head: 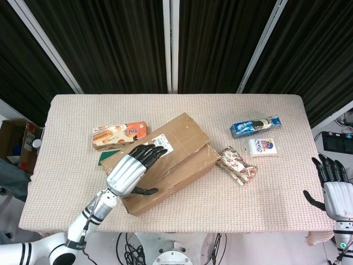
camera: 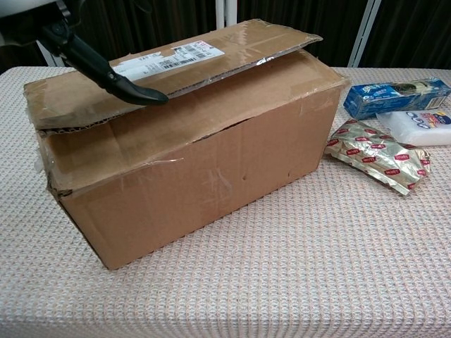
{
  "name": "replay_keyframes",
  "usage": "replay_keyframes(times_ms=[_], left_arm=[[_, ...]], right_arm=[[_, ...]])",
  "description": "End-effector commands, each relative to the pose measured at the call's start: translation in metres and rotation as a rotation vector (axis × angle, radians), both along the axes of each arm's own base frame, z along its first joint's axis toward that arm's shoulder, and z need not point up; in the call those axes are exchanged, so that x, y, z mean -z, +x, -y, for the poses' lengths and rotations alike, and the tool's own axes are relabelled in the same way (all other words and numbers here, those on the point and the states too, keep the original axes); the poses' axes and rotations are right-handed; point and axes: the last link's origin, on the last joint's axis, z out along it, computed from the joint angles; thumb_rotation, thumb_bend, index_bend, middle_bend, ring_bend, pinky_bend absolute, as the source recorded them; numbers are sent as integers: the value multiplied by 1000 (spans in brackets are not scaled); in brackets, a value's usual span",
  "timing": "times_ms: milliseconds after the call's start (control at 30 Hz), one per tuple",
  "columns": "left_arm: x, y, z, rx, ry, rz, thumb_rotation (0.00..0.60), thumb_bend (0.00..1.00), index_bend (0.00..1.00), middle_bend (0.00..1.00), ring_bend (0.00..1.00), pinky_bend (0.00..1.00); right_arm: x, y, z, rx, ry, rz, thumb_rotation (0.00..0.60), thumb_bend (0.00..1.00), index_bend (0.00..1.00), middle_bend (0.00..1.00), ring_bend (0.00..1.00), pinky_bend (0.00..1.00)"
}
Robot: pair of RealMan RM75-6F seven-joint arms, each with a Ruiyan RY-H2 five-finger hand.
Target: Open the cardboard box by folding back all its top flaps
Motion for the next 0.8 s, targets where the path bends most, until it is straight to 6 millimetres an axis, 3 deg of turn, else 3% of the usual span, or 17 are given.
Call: replay_keyframes(times_ms=[33,367,533,800], left_arm=[[5,-1,1,-4,-7,-7,473,0,93,129,132,206],[9,-1,3,28,56,-43,502,0,88,128,131,205],[13,-3,6,34,62,-63,594,0,84,122,131,204],[13,-2,5,49,103,-76,600,44,83,121,131,204]], right_arm=[[-1,-1,0,4,-1,0,600,141,0,0,0,0],[0,-3,0,11,1,5,600,141,0,0,0,0],[-1,-5,1,16,0,5,600,142,0,0,0,0],[-1,-5,1,19,2,8,600,143,0,0,0,0]])
